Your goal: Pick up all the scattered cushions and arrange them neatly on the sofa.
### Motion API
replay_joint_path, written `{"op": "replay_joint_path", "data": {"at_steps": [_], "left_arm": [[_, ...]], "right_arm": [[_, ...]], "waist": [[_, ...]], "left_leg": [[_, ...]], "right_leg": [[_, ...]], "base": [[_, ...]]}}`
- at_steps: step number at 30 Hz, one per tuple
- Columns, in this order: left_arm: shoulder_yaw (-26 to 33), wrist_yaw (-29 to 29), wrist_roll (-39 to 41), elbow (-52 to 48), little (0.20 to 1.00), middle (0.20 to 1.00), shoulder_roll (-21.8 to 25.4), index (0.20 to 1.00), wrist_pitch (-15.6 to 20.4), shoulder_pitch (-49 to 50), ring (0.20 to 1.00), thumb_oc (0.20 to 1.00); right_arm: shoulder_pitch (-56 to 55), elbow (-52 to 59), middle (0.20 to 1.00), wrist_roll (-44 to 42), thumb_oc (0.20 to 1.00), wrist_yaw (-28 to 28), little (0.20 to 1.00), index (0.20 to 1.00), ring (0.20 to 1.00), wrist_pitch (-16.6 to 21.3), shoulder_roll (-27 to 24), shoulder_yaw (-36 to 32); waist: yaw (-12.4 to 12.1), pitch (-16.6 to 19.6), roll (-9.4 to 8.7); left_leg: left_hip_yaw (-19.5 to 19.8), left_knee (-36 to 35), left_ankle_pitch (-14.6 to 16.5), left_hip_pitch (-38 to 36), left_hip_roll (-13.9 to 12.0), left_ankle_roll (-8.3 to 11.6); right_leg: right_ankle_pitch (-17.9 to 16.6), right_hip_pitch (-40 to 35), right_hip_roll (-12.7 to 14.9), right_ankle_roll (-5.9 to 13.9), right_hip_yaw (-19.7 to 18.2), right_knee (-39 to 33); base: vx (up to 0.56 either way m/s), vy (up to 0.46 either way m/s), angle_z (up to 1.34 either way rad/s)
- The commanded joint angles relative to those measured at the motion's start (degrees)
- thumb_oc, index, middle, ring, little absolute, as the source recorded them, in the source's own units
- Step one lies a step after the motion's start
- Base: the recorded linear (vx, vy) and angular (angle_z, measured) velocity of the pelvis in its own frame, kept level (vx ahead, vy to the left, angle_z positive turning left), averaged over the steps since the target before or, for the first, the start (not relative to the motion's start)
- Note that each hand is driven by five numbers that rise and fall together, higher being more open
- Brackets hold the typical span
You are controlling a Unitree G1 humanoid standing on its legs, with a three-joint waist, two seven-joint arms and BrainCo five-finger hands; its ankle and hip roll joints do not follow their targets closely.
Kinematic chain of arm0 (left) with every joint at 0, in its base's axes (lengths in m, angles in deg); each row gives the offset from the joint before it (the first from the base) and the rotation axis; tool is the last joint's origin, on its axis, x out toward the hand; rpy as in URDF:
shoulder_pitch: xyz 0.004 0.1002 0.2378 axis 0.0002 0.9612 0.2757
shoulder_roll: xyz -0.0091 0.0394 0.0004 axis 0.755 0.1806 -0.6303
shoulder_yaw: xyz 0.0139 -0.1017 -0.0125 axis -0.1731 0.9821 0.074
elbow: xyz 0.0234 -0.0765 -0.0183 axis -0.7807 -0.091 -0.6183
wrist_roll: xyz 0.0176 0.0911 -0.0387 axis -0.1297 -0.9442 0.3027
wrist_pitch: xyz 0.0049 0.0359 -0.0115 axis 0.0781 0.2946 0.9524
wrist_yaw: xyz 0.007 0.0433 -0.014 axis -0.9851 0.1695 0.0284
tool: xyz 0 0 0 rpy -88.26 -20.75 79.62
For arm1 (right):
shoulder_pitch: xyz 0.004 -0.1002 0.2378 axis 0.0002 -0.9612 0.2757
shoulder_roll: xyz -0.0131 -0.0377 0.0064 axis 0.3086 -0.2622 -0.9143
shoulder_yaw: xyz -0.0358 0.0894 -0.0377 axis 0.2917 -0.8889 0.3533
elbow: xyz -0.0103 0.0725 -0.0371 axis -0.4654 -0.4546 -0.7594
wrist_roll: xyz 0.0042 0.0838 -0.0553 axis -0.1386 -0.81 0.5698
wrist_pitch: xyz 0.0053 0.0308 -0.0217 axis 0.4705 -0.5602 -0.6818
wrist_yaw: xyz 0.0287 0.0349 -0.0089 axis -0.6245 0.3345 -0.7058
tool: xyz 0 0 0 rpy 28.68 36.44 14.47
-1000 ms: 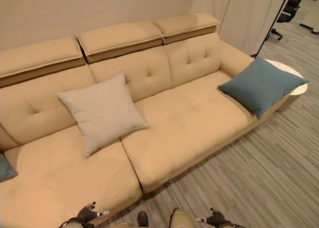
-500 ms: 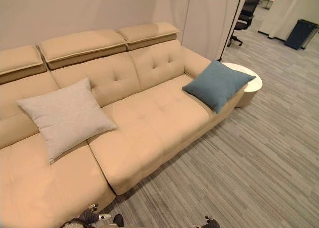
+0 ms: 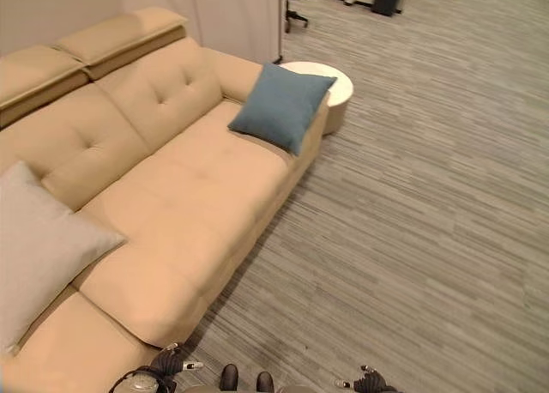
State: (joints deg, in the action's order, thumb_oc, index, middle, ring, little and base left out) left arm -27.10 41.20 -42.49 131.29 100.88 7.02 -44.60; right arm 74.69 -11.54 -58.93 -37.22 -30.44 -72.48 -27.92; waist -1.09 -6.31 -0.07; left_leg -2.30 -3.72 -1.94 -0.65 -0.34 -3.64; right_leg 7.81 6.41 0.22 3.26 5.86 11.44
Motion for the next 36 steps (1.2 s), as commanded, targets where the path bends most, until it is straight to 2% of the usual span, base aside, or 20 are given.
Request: {"op": "replay_joint_path", "data": {"at_steps": [1, 3, 4, 5, 9, 12, 15, 17, 18, 19, 20, 23, 24, 25, 27, 30, 32, 33, 35, 36], "left_arm": [[1.43, 0.31, -1.94, 1.61, 1.000, 1.000, 1.84, 1.000, 1.10, 0.00, 1.000, 1.000], [1.98, 0.29, -1.91, 1.79, 1.000, 1.000, 2.12, 1.000, 1.04, 0.04, 1.000, 1.000], [2.28, 0.21, -1.94, 2.00, 1.000, 1.000, 2.14, 1.000, 1.02, 0.20, 1.000, 1.000], [2.00, 0.18, -2.10, 2.42, 1.000, 1.000, 2.06, 1.000, 0.95, 0.27, 1.000, 1.000], [2.12, 0.07, -1.78, 3.23, 1.000, 1.000, 1.30, 1.000, 0.67, 0.34, 1.000, 1.000], [0.80, 0.09, -1.85, 2.88, 1.000, 1.000, 0.85, 1.000, 0.57, -0.43, 1.000, 1.000], [0.02, 0.44, -0.86, 2.12, 1.000, 1.000, 0.74, 1.000, 0.70, -1.64, 1.000, 1.000], [-0.46, 0.68, -0.10, 1.34, 1.000, 1.000, 0.82, 1.000, 0.90, -1.85, 1.000, 1.000], [-0.69, 0.69, 0.01, 1.07, 1.000, 1.000, 0.82, 1.000, 0.89, -1.92, 1.000, 1.000], [-0.77, 0.72, -0.01, 0.80, 1.000, 1.000, 0.89, 1.000, 0.81, -1.84, 1.000, 1.000], [-0.77, 0.72, -0.01, 0.79, 1.000, 1.000, 0.90, 1.000, 0.81, -1.82, 1.000, 1.000], [-0.63, 0.96, 0.13, 1.15, 1.000, 1.000, 0.85, 1.000, 0.85, -1.82, 1.000, 1.000], [-0.64, 0.97, 0.13, 1.15, 1.000, 1.000, 0.85, 1.000, 0.86, -1.81, 1.000, 1.000], [-0.21, 1.12, 0.53, 1.53, 1.000, 1.000, 0.89, 1.000, 0.83, -1.71, 1.000, 1.000], [0.71, 1.08, 0.78, 1.96, 1.000, 1.000, 1.12, 1.000, 0.88, -1.15, 1.000, 1.000], [0.89, 0.73, 0.29, 2.59, 1.000, 1.000, 1.40, 1.000, 0.79, -0.35, 1.000, 1.000], [0.76, 0.33, -0.26, 2.85, 1.000, 1.000, 1.72, 1.000, 0.62, -0.41, 1.000, 1.000], [0.76, 0.33, -0.26, 2.86, 1.000, 1.000, 1.71, 1.000, 0.62, -0.42, 1.000, 1.000], [0.28, 0.23, -0.46, 2.61, 1.000, 1.000, 2.08, 1.000, 0.57, -0.99, 1.000, 1.000], [0.15, 0.25, -0.56, 2.54, 1.000, 1.000, 2.23, 1.000, 0.47, -1.23, 1.000, 1.000]], "right_arm": [[-0.80, 0.37, 1.000, 0.78, 1.000, 0.10, 1.000, 1.000, 1.000, 0.65, 0.60, 0.83], [-0.78, 0.60, 1.000, 1.04, 1.000, 0.26, 1.000, 1.000, 1.000, 0.59, 0.91, 0.80], [-0.85, 0.52, 1.000, 1.09, 1.000, 0.19, 1.000, 1.000, 1.000, 0.54, 0.88, 0.84], [-1.20, 0.63, 1.000, 0.85, 1.000, 0.04, 1.000, 1.000, 1.000, 0.64, 0.85, 0.92], [-1.66, 0.60, 1.000, -0.10, 1.000, 0.05, 1.000, 1.000, 1.000, 0.78, 0.60, 0.56], [-1.88, 0.69, 1.000, -1.05, 1.000, 0.34, 1.000, 1.000, 1.000, 1.02, 0.15, 0.32], [-1.85, 1.29, 1.000, -2.05, 1.000, 0.39, 1.000, 1.000, 1.000, 1.15, -0.27, 0.52], [-1.74, 1.49, 1.000, -2.27, 1.000, 0.29, 1.000, 1.000, 1.000, 1.06, -0.55, 0.68], [-1.69, 1.62, 1.000, -2.23, 1.000, 0.25, 1.000, 1.000, 1.000, 1.02, -0.69, 0.72], [-1.44, 1.85, 1.000, -2.09, 1.000, 0.42, 1.000, 1.000, 1.000, 1.05, -0.79, 0.96], [-1.45, 1.86, 1.000, -2.09, 1.000, 0.42, 1.000, 1.000, 1.000, 1.05, -0.78, 0.96], [-1.12, 1.99, 1.000, -1.69, 1.000, 0.80, 1.000, 1.000, 1.000, 1.22, -0.74, 1.73], [-1.12, 1.98, 1.000, -1.69, 1.000, 0.80, 1.000, 1.000, 1.000, 1.22, -0.74, 1.73], [-0.89, 1.98, 1.000, -1.39, 1.000, 0.91, 1.000, 1.000, 1.000, 1.29, -0.65, 1.99], [-0.80, 1.87, 1.000, -0.82, 1.000, 0.76, 1.000, 1.000, 1.000, 1.12, -0.24, 2.19], [-0.86, 1.68, 1.000, 0.08, 1.000, 0.37, 1.000, 1.000, 1.000, 1.07, 0.36, 2.24], [-0.68, 1.72, 1.000, 0.48, 1.000, 0.04, 1.000, 1.000, 1.000, 1.10, 0.82, 2.07], [-0.68, 1.72, 1.000, 0.48, 1.000, 0.04, 1.000, 1.000, 1.000, 1.10, 0.80, 2.07], [0.10, 2.06, 1.000, 0.52, 1.000, 0.03, 1.000, 1.000, 1.000, 1.08, 0.90, 2.47], [0.34, 2.19, 1.000, 0.53, 1.000, 0.04, 1.000, 1.000, 1.000, 1.09, 1.09, 2.72]], "waist": [[-3.00, 1.79, -2.93], [-3.47, 1.98, -3.25], [-3.30, 2.18, -3.30], [-2.21, 2.43, -3.74], [-1.27, 3.37, -4.01], [-0.01, 2.77, -4.26], [0.61, 1.46, -5.06], [0.42, 1.01, -5.16], [0.32, 0.96, -5.29], [-0.07, 1.27, -5.50], [-0.14, 1.20, -5.56], [-1.78, 1.33, -4.91], [-1.81, 1.27, -4.97], [-2.50, 1.56, -4.58], [-3.48, 2.27, -4.68], [-4.11, 3.27, -4.95], [-4.46, 3.02, -5.52], [-4.46, 3.17, -5.45], [-3.78, 2.00, -4.85], [-3.41, 1.48, -4.39]], "left_leg": [[0.84, 5.16, 3.96, 1.02, 1.83, 3.07], [-0.12, 4.91, 3.99, 0.38, 1.35, 3.51], [-0.23, 4.62, 3.92, 0.06, 1.24, 3.61], [0.26, 4.55, 3.77, -0.19, 1.18, 3.70], [0.08, 5.52, 3.89, -0.87, 0.35, 4.88], [-0.81, 11.73, 3.40, 1.34, -1.20, 6.85], [-1.87, 20.84, 0.92, 5.59, -2.32, 8.34], [-1.78, 21.53, 0.35, 7.89, -1.80, 8.01], [-2.63, 20.47, 0.95, 9.02, -1.72, 7.56], [-4.14, 16.19, 2.04, 10.75, -1.29, 6.44], [-4.23, 16.04, 2.01, 10.56, -1.23, 6.41], [-3.49, 9.45, -2.91, 13.81, -0.89, 6.73], [-3.55, 9.17, -3.03, 13.56, -0.82, 6.73], [-4.02, 6.93, -5.56, 14.92, -1.05, 7.19], [-1.86, 7.64, -4.30, 13.81, -0.31, 6.31], [-1.46, 9.19, -2.50, 12.85, 0.72, 4.72], [-2.04, 9.77, 0.00, 10.21, 2.40, 2.37], [-2.02, 9.73, -0.07, 10.38, 2.32, 2.39], [-1.79, 9.91, 1.12, 8.38, 2.52, 1.12], [-1.68, 9.76, 1.58, 7.37, 2.36, 0.86]], "right_leg": [[-9.77, -2.14, 7.25, 4.07, 8.73, -4.92], [-10.43, -2.15, 7.73, 3.94, 13.33, -6.43], [-10.63, -2.71, 7.74, 4.11, 13.42, -7.34], [-10.26, -2.96, 6.26, 3.66, 9.60, -7.74], [-9.69, -4.94, 4.88, 2.77, 8.88, -9.54], [-8.69, -5.71, 4.21, 1.47, 9.12, -9.33], [-7.94, -6.31, 3.92, 0.04, 9.65, -8.82], [-7.53, -7.22, 3.94, -0.08, 9.57, -9.02], [-7.31, -7.54, 3.98, 0.04, 9.47, -9.22], [-6.80, -8.50, 3.64, 0.32, 9.17, -10.19], [-6.78, -8.61, 3.70, 0.35, 9.10, -10.21], [-5.67, -10.60, 1.83, 0.41, 7.78, -11.49], [-5.64, -10.70, 1.90, 0.43, 7.74, -11.50], [-4.66, -12.15, 1.26, 0.47, 6.96, -11.64], [-3.28, -13.12, 1.59, 0.84, 6.09, -10.66], [-2.31, -13.76, 3.81, 2.17, 5.95, -6.25], [-8.17, -10.13, 6.99, 4.45, 5.38, 4.46], [-8.30, -9.98, 6.90, 4.42, 5.38, 4.35], [-13.43, -6.46, 8.32, 5.00, 5.33, 12.92], [-13.49, -4.72, 8.35, 4.75, 5.52, 15.99]], "base": [[0.06, -0.038, -0.98], [0.06, -0.074, -0.66], [0.11, -0.136, -0.04], [0.13, -0.144, 0.09], [0.11, -0.176, -0.02], [0.04, -0.168, 0.07], [0.02, -0.151, 0.36], [0.08, -0.072, 0.44], [0.20, -0.044, 0.15], [0.17, -0.028, 0.06], [0.22, -0.016, 0.14], [0.18, 0.017, 0.07], [0.28, 0.076, 0.06], [0.28, 0.086, -0.16], [0.34, 0.127, -0.33], [0.35, 0.192, -0.39], [0.31, 0.239, -0.16], [0.15, 0.158, -0.05], [0.16, 0.167, 0.10], [0.23, 0.162, 0.25]]}}
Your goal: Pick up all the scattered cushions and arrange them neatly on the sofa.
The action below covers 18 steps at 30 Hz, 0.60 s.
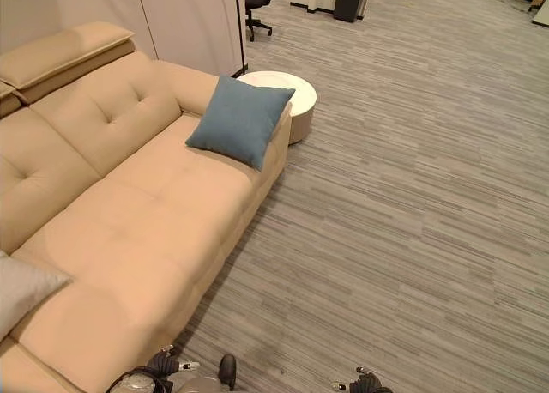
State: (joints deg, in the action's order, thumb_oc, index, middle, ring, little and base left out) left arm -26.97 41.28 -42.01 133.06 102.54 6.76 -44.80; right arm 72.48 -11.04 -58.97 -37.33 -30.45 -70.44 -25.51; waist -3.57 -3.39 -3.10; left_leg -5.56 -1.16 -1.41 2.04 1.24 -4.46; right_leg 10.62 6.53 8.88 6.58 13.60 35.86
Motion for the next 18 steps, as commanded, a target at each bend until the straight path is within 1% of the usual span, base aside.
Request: {"op": "replay_joint_path", "data": {"at_steps": [1, 2, 3, 4, 5, 6, 8, 9, 10, 12, 14, 15, 16, 17, 18], "left_arm": [[0.02, 0.19, -1.10, 0.79, 1.000, 1.000, 0.79, 1.000, 0.66, -1.32, 1.000, 1.000], [0.05, 0.36, -0.91, 0.92, 1.000, 1.000, 1.11, 1.000, 0.71, -1.52, 1.000, 1.000], [0.23, 0.37, -0.74, 0.92, 1.000, 1.000, 1.23, 1.000, 0.70, -1.58, 1.000, 1.000], [0.24, 0.37, -0.74, 0.92, 1.000, 1.000, 1.23, 1.000, 0.70, -1.58, 1.000, 1.000], [0.62, 0.49, -0.90, 1.26, 1.000, 1.000, 1.29, 1.000, 0.81, -1.86, 1.000, 1.000], [0.63, 0.49, -0.90, 1.27, 1.000, 1.000, 1.28, 1.000, 0.82, -1.85, 1.000, 1.000], [0.81, 0.51, -1.19, 1.65, 1.000, 1.000, 1.17, 1.000, 0.99, -1.90, 1.000, 1.000], [0.91, 0.38, -1.40, 1.82, 1.000, 1.000, 1.13, 1.000, 1.07, -1.91, 1.000, 1.000], [1.03, 0.25, -1.43, 1.96, 1.000, 1.000, 0.95, 1.000, 1.16, -1.91, 1.000, 1.000], [1.22, 0.12, -1.34, 2.11, 1.000, 1.000, 0.81, 1.000, 1.27, -1.65, 1.000, 1.000], [1.10, 0.08, -1.46, 2.27, 1.000, 1.000, 0.63, 1.000, 1.34, -1.49, 1.000, 1.000], [1.07, 0.06, -1.70, 2.46, 1.000, 1.000, 0.46, 1.000, 1.36, -1.20, 1.000, 1.000], [1.17, 0.07, -1.61, 2.63, 1.000, 1.000, -0.07, 1.000, 1.40, -0.64, 1.000, 1.000], [1.29, 0.08, -1.14, 2.68, 1.000, 1.000, -0.39, 1.000, 1.31, -0.20, 1.000, 1.000], [1.24, 0.33, -0.56, 2.65, 1.000, 1.000, -0.62, 1.000, 1.21, -0.36, 1.000, 1.000]], "right_arm": [[2.90, 1.95, 1.000, 0.69, 1.000, 0.15, 1.000, 1.000, 1.000, 1.01, -0.82, 0.62], [3.07, 2.41, 1.000, 0.55, 1.000, -0.12, 1.000, 1.000, 1.000, 1.15, -0.68, 1.13], [3.21, 2.59, 1.000, 0.58, 1.000, -0.14, 1.000, 1.000, 1.000, 1.11, -0.61, 1.29], [3.21, 2.59, 1.000, 0.58, 1.000, -0.14, 1.000, 1.000, 1.000, 1.11, -0.61, 1.30], [3.54, 2.87, 1.000, 0.86, 1.000, -0.01, 1.000, 1.000, 1.000, 1.18, -0.56, 1.48], [3.54, 2.87, 1.000, 0.86, 1.000, -0.01, 1.000, 1.000, 1.000, 1.18, -0.57, 1.50], [4.06, 3.21, 1.000, 0.69, 1.000, -0.10, 1.000, 1.000, 1.000, 1.15, -0.49, 1.60], [4.21, 3.28, 1.000, 0.82, 1.000, -0.06, 1.000, 1.000, 1.000, 1.09, -0.54, 1.68], [4.24, 3.40, 1.000, 0.91, 1.000, -0.16, 1.000, 1.000, 1.000, 1.09, -0.63, 1.84], [4.21, 3.45, 1.000, 1.15, 1.000, -0.19, 1.000, 1.000, 1.000, 0.99, -0.63, 1.88], [4.16, 3.60, 1.000, 1.29, 1.000, -0.22, 1.000, 1.000, 1.000, 0.94, -0.55, 1.98], [3.77, 3.53, 1.000, 1.32, 1.000, -0.31, 1.000, 1.000, 1.000, 0.97, -0.63, 1.98], [3.13, 3.22, 1.000, 1.42, 1.000, -0.50, 1.000, 1.000, 1.000, 1.08, -0.63, 2.10], [2.74, 3.05, 1.000, 1.07, 1.000, -0.62, 1.000, 1.000, 1.000, 1.14, -0.60, 2.03], [2.33, 3.04, 1.000, 0.23, 1.000, -0.51, 1.000, 1.000, 1.000, 1.27, -0.63, 1.58]], "waist": [[-0.69, -1.73, -0.86], [0.36, -1.78, -0.57], [0.54, -1.86, -0.58], [0.65, -2.03, -0.57], [0.77, -1.71, -0.97], [0.87, -1.90, -0.84], [1.71, -2.12, -1.38], [2.22, -1.96, -1.69], [2.86, -2.12, -1.48], [3.23, -1.85, -1.73], [3.38, -1.60, -1.82], [3.42, -1.05, -2.04], [3.49, -0.18, -2.08], [3.76, 0.37, -1.95], [3.76, 0.35, -2.13]], "left_leg": [[1.79, 6.83, 1.82, 3.30, 0.66, 1.41], [2.92, 5.48, 2.20, 1.13, 0.61, 1.67], [3.10, 5.02, 2.48, 0.17, 0.73, 1.80], [3.22, 4.98, 2.51, -0.04, 0.73, 1.82], [2.89, 3.64, 3.65, -1.81, 0.71, 2.61], [3.02, 3.58, 3.74, -2.12, 0.58, 2.67], [3.93, 3.50, 4.88, -3.85, 1.08, 3.29], [4.66, 3.44, 5.33, -4.48, 1.29, 3.59], [5.61, 3.79, 5.98, -5.59, 1.03, 3.81], [6.26, 4.27, 6.19, -6.25, 1.02, 4.23], [6.72, 4.82, 6.42, -6.74, 1.05, 4.42], [7.11, 5.27, 6.97, -7.35, 1.02, 4.60], [7.61, 6.71, 7.48, -8.36, 0.42, 5.30], [8.06, 8.99, 6.40, -8.11, -0.23, 6.31], [7.44, 12.66, 4.65, -6.82, -0.94, 7.43]], "right_leg": [[-15.64, -3.12, 0.30, 0.81, -1.29, -7.35], [-13.86, 0.29, -1.59, -0.06, -1.90, -9.98], [-13.46, 0.90, -1.29, -0.28, -0.50, -11.94], [-13.38, 0.65, -1.27, -0.29, -0.38, -11.95], [-13.06, 1.82, 0.00, -0.34, 3.20, -20.90], [-13.08, 1.37, -0.15, -0.37, 3.37, -21.17], [-15.13, 2.47, -1.04, 0.44, 1.75, -28.53], [-16.24, 3.23, -1.25, 0.97, 0.25, -31.58], [-17.50, 4.14, -2.40, 1.20, -2.83, -33.61], [-18.52, 4.59, -2.73, 1.63, -3.74, -33.96], [-18.72, 4.57, -2.89, 1.59, -3.99, -33.38], [-18.45, 3.86, -2.94, 1.35, -4.33, -33.63], [-18.30, 2.72, -3.49, 0.53, -4.45, -33.35], [-17.60, 2.07, -4.28, -0.30, -4.39, -32.89], [-17.00, 1.06, -4.25, -0.85, -3.82, -32.75]], "base": [[0.35, 0.135, 0.37], [0.37, 0.071, 0.37], [0.28, 0.023, 0.13], [0.29, -0.068, 0.01], [0.20, -0.070, 0.13], [0.30, -0.101, 0.22], [0.28, -0.090, 0.20], [0.37, -0.124, 0.29], [0.32, -0.115, 0.31], [0.28, -0.127, 0.40], [0.20, -0.104, 0.41], [0.28, -0.173, 0.26], [0.37, -0.250, 0.16], [0.34, -0.281, 0.12], [0.22, -0.329, 0.18]]}}
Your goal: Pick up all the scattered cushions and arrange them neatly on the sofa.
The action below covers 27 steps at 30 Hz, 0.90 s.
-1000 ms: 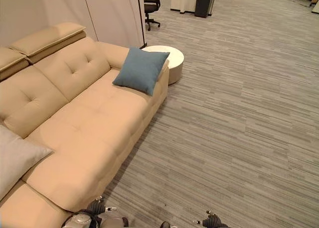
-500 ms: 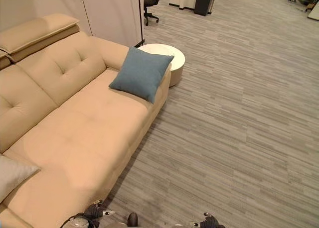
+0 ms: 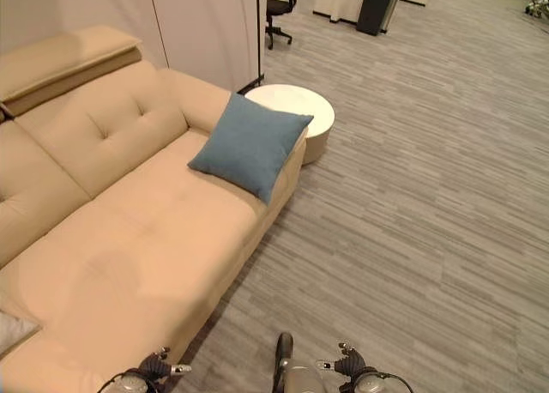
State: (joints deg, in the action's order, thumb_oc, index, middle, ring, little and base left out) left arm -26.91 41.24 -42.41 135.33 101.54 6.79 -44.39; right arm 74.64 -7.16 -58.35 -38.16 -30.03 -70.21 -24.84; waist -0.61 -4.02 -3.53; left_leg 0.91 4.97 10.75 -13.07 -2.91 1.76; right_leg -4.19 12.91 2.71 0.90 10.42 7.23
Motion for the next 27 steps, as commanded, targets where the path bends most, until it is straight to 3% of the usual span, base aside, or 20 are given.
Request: {"op": "replay_joint_path", "data": {"at_steps": [1, 5, 7, 9, 11, 12, 13, 16, 19, 21, 24, 27], "left_arm": [[0.94, 0.47, 1.09, 0.00, 1.000, 1.000, 0.06, 1.000, 1.08, -0.98, 1.000, 1.000], [-0.14, 0.41, 1.92, -1.24, 1.000, 1.000, -0.46, 1.000, 1.11, -1.59, 1.000, 1.000], [-1.05, 0.37, 1.35, -1.47, 1.000, 1.000, -0.66, 1.000, 1.06, -1.67, 1.000, 1.000], [-1.10, 0.36, 0.94, -1.42, 1.000, 1.000, -0.72, 1.000, 1.03, -1.53, 1.000, 1.000], [-0.05, 0.44, 1.29, -1.00, 1.000, 1.000, -0.68, 1.000, 1.01, -1.04, 1.000, 1.000], [-0.04, 0.44, 1.29, -1.00, 1.000, 1.000, -0.68, 1.000, 1.01, -1.03, 1.000, 1.000], [0.62, 0.47, 1.86, -0.69, 1.000, 1.000, -0.70, 1.000, 1.04, -0.47, 1.000, 1.000], [1.60, 0.54, 2.21, -0.09, 1.000, 1.000, -0.58, 1.000, 1.09, 0.44, 1.000, 1.000], [2.42, 0.28, 3.25, 0.16, 1.000, 1.000, -0.62, 1.000, 0.89, 1.00, 1.000, 1.000], [2.59, 0.24, 3.28, 0.30, 1.000, 1.000, -0.70, 1.000, 0.83, 1.09, 1.000, 1.000], [2.07, 0.17, 3.33, 0.00, 1.000, 1.000, 0.04, 1.000, 0.63, 0.09, 1.000, 1.000], [1.20, 0.13, 2.76, -0.32, 1.000, 1.000, 0.45, 1.000, 0.50, -0.77, 1.000, 1.000]], "right_arm": [[-0.31, -0.55, 1.000, -1.93, 1.000, 0.57, 1.000, 1.000, 1.000, 1.16, -0.79, 0.82], [-0.46, -1.26, 1.000, -1.64, 1.000, 0.51, 1.000, 1.000, 1.000, 0.81, -0.94, 1.68], [-0.62, -1.44, 1.000, -1.98, 1.000, 0.45, 1.000, 1.000, 1.000, 0.75, -1.35, 1.47], [-0.77, -1.33, 1.000, -1.92, 1.000, 0.57, 1.000, 1.000, 1.000, 0.82, -1.43, 1.35], [-1.00, -1.36, 1.000, -1.56, 1.000, 0.89, 1.000, 1.000, 1.000, 0.98, -1.35, 1.65], [-1.00, -1.36, 1.000, -1.56, 1.000, 0.89, 1.000, 1.000, 1.000, 0.98, -1.35, 1.66], [-0.78, -1.42, 1.000, -1.37, 1.000, 0.88, 1.000, 1.000, 1.000, 1.08, -1.26, 1.96], [-0.77, -1.61, 1.000, -0.65, 1.000, 0.81, 1.000, 1.000, 1.000, 1.05, -0.93, 2.25], [-0.44, -1.47, 1.000, -0.14, 1.000, 0.57, 1.000, 1.000, 1.000, 1.04, -0.65, 2.41], [-0.01, -1.18, 1.000, 0.21, 1.000, 0.47, 1.000, 1.000, 1.000, 1.06, -0.34, 2.26], [1.28, -0.38, 1.000, 0.01, 1.000, 0.49, 1.000, 1.000, 1.000, 1.08, -0.08, 2.38], [1.48, 0.02, 1.000, -0.14, 1.000, 0.44, 1.000, 1.000, 1.000, 1.02, 0.11, 2.61]], "waist": [[0.99, 0.18, -2.66], [-0.02, -1.07, -3.24], [-0.20, -1.20, -3.31], [-0.42, -1.14, -3.20], [-1.50, -0.93, -1.91], [-1.53, -1.06, -1.97], [-2.46, -1.12, -1.54], [-3.28, -0.63, -1.57], [-4.35, 0.30, -1.60], [-4.97, 0.65, -1.58], [-4.33, -0.49, -1.10], [-3.34, -1.04, -0.59]], "left_leg": [[-1.59, 16.44, -10.97, 12.91, 1.19, 2.81], [-4.15, 20.82, -10.99, 17.25, 0.32, 2.13], [-7.29, 14.58, -8.47, 20.90, 1.20, 0.55], [-8.30, 11.02, -8.58, 21.72, 1.78, 0.06], [-8.90, 2.92, -13.62, 23.97, 2.87, 0.22], [-8.94, 2.65, -13.73, 23.67, 2.95, 0.22], [-8.58, 2.05, -15.95, 25.20, 3.50, 0.76], [-6.96, 1.92, -14.60, 23.37, 4.34, 0.00], [-5.40, 1.77, -13.11, 21.45, 5.30, -1.12], [-5.15, 1.77, -11.32, 19.73, 6.13, -2.83], [-5.14, 1.99, -9.97, 17.42, 6.12, -4.54], [-4.10, 1.69, -9.07, 15.49, 6.07, -5.01]], "right_leg": [[-1.23, -7.31, 2.21, 3.29, 0.61, -4.31], [0.76, -10.30, 1.43, 2.01, 1.93, -5.50], [2.04, -12.14, 1.35, 2.35, 2.60, -6.82], [2.40, -12.83, 1.08, 2.48, 2.89, -7.25], [3.80, -14.74, -1.24, 2.28, 2.43, -8.05], [3.84, -14.92, -1.18, 2.29, 2.39, -8.07], [4.94, -16.36, -2.24, 2.02, 1.38, -7.98], [6.37, -17.26, -2.22, 2.15, 0.83, -6.96], [7.75, -17.64, -1.38, 2.81, 0.53, -3.12], [7.58, -16.51, 0.03, 3.99, 0.97, 3.19], [1.67, -10.58, 2.54, 6.72, 1.33, 16.64], [1.05, -7.69, 3.02, 6.15, 1.04, 19.71]], "base": [[0.12, -0.252, 0.27], [0.09, -0.199, 0.35], [0.20, -0.113, 0.15], [0.16, -0.043, 0.32], [0.22, -0.015, 0.30], [0.30, 0.010, 0.13], [0.16, 0.010, 0.02], [0.24, 0.049, -0.30], [0.27, 0.089, -0.23], [0.25, 0.128, -0.11], [0.16, 0.117, -0.10], [0.18, 0.036, 0.16]]}}
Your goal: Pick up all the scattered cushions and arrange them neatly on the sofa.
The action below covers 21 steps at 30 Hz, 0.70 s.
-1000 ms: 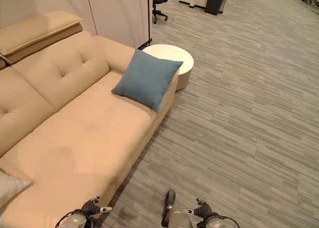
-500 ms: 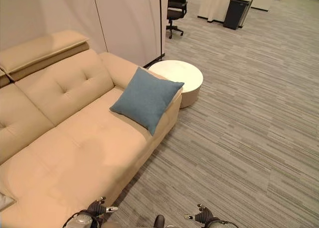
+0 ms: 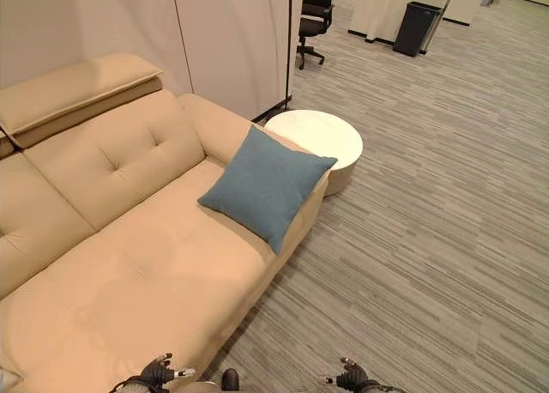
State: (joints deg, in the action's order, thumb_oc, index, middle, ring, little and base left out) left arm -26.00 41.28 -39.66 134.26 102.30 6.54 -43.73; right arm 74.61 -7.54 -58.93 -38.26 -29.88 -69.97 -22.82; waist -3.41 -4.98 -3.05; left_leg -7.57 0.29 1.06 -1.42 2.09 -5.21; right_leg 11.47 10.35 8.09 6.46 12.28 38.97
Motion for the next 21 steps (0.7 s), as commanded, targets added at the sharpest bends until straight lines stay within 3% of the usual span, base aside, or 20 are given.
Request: {"op": "replay_joint_path", "data": {"at_steps": [1, 4, 6, 9, 13, 16, 19, 21], "left_arm": [[0.10, 0.21, -0.16, 0.76, 1.000, 1.000, -0.13, 1.000, 0.91, -1.57, 1.000, 1.000], [0.24, 0.31, -0.14, 0.58, 1.000, 1.000, -0.08, 1.000, 1.19, -1.93, 1.000, 1.000], [0.58, 0.39, -0.25, 1.08, 1.000, 1.000, -0.15, 1.000, 1.27, -2.16, 1.000, 1.000], [0.16, 0.33, -1.17, 1.51, 1.000, 1.000, -0.09, 1.000, 1.61, -2.18, 1.000, 1.000], [-0.31, -0.04, -2.26, 2.35, 1.000, 1.000, -0.54, 1.000, 1.77, -1.42, 1.000, 1.000], [-0.26, -0.08, -1.06, 1.95, 1.000, 1.000, -0.65, 1.000, 1.69, -1.14, 1.000, 1.000], [-1.52, 0.05, -0.74, 1.45, 1.000, 1.000, -0.94, 1.000, 1.62, -2.29, 1.000, 1.000], [-2.27, 0.02, 0.23, 0.43, 1.000, 1.000, -0.95, 1.000, 1.67, -3.24, 1.000, 1.000]], "right_arm": [[1.61, 0.61, 1.000, 0.42, 1.000, 0.45, 1.000, 1.000, 1.000, 0.90, -0.21, 0.77], [2.04, 0.67, 1.000, 0.68, 1.000, 0.43, 1.000, 1.000, 1.000, 0.96, -0.40, 0.86], [2.30, 0.94, 1.000, 0.65, 1.000, 0.38, 1.000, 1.000, 1.000, 0.83, -0.22, 0.96], [2.09, 0.97, 1.000, 1.26, 1.000, 0.15, 1.000, 1.000, 1.000, 0.53, -0.07, 1.22], [1.09, 0.37, 1.000, 2.26, 1.000, -0.20, 1.000, 1.000, 1.000, 0.57, -0.47, 1.18], [0.14, 0.57, 1.000, 1.48, 1.000, -0.24, 1.000, 1.000, 1.000, 0.84, -0.77, 0.89], [0.18, 0.67, 1.000, -0.04, 1.000, 0.26, 1.000, 1.000, 1.000, 0.98, -1.17, 0.94], [0.41, 0.44, 1.000, -0.85, 1.000, 0.53, 1.000, 1.000, 1.000, 1.06, -1.70, 1.01]], "waist": [[-0.07, 0.34, -0.85], [0.66, 0.37, -0.95], [1.42, 0.04, -1.09], [3.18, -0.22, -1.40], [3.55, 0.87, -2.17], [4.09, 1.50, -1.99], [4.87, 1.40, -2.68], [4.41, 0.32, -3.41]], "left_leg": [[5.00, 4.86, 1.27, 2.04, 1.03, 1.91], [6.22, 3.32, 2.16, 0.11, 1.23, 2.72], [7.46, 2.40, 3.02, -1.76, 1.09, 3.33], [9.69, 2.13, 4.20, -3.61, 0.77, 4.06], [11.54, 3.02, 5.24, -4.84, 0.21, 5.22], [12.96, 6.77, 4.79, -4.56, -1.99, 7.02], [10.46, 15.65, 0.89, -0.02, -4.53, 8.86], [9.75, 22.58, -0.53, 4.10, -4.50, 9.03]], "right_leg": [[-14.59, -3.34, -1.35, -0.17, -0.15, -15.53], [-15.92, -1.54, 0.02, -0.01, -0.60, -25.96], [-18.19, -0.59, -0.08, 0.87, -3.54, -32.84], [-20.60, 2.31, -1.08, 1.97, -10.22, -37.50], [-20.80, 0.07, -1.55, 1.77, -10.72, -37.12], [-18.20, -1.04, -2.84, 0.33, -9.89, -34.76], [-16.43, -3.82, -3.26, -1.59, -8.31, -35.27], [-15.76, -5.89, -3.60, -2.96, -6.80, -36.20]], "base": [[0.25, -0.030, 0.45], [0.25, -0.092, 0.12], [0.27, -0.140, 0.17], [0.25, -0.132, 0.17], [0.26, -0.197, 0.61], [0.22, -0.258, 0.32], [0.11, -0.268, 0.57], [0.06, -0.235, 0.74]]}}
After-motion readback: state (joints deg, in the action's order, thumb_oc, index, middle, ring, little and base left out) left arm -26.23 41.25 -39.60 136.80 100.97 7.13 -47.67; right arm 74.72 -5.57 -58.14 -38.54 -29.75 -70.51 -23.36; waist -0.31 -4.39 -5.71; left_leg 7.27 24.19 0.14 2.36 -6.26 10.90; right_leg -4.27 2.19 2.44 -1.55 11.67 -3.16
